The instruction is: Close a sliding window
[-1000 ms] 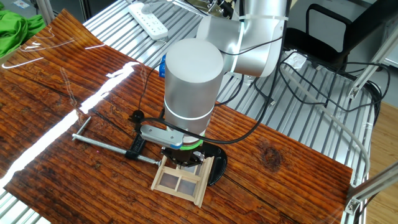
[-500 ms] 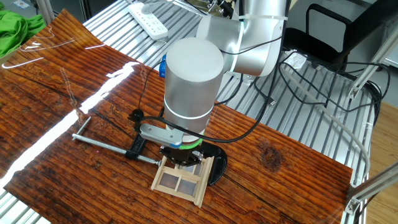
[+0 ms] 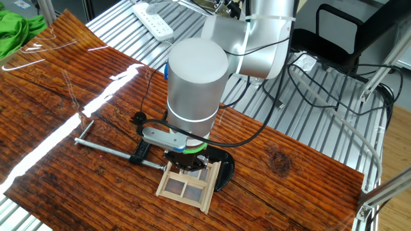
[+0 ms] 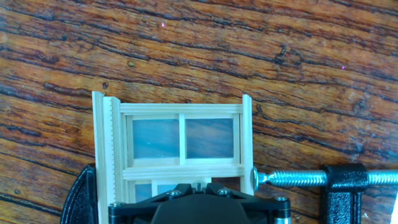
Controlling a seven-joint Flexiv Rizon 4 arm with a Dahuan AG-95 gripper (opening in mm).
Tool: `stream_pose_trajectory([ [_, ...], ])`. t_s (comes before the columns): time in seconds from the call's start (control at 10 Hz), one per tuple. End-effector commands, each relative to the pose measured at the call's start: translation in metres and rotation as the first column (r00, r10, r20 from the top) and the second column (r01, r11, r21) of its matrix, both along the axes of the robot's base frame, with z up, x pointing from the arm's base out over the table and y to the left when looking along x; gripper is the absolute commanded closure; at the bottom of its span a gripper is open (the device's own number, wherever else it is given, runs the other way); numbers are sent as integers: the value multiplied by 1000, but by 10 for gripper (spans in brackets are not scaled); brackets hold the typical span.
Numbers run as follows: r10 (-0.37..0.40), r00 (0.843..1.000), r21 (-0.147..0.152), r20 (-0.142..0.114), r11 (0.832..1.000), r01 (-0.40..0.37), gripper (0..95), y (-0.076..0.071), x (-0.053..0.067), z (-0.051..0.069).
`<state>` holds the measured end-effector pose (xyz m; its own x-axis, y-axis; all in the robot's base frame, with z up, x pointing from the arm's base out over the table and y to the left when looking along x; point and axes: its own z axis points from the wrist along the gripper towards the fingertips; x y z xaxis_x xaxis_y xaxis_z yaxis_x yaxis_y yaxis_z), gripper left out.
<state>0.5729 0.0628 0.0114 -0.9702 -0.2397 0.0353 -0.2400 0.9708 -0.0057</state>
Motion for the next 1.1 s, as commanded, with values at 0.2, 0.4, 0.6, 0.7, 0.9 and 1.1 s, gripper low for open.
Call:
stream_pose_trajectory([
  [0.2, 0, 1000, -4, 1, 1000, 0, 950, -2, 1, 0],
  [0.4, 0, 1000, -5, 2, 1000, 0, 950, -6, 1, -1],
  [0.6, 0, 1000, -11, 3, 1000, 0, 950, -7, 2, 0],
  [0.7, 0, 1000, -13, 4, 1000, 0, 950, -8, 2, 0],
  [0.9, 0, 1000, -13, 7, 1000, 0, 950, -11, 2, -1],
  [1.1, 0, 1000, -18, 9, 1000, 0, 950, -11, 2, 0],
])
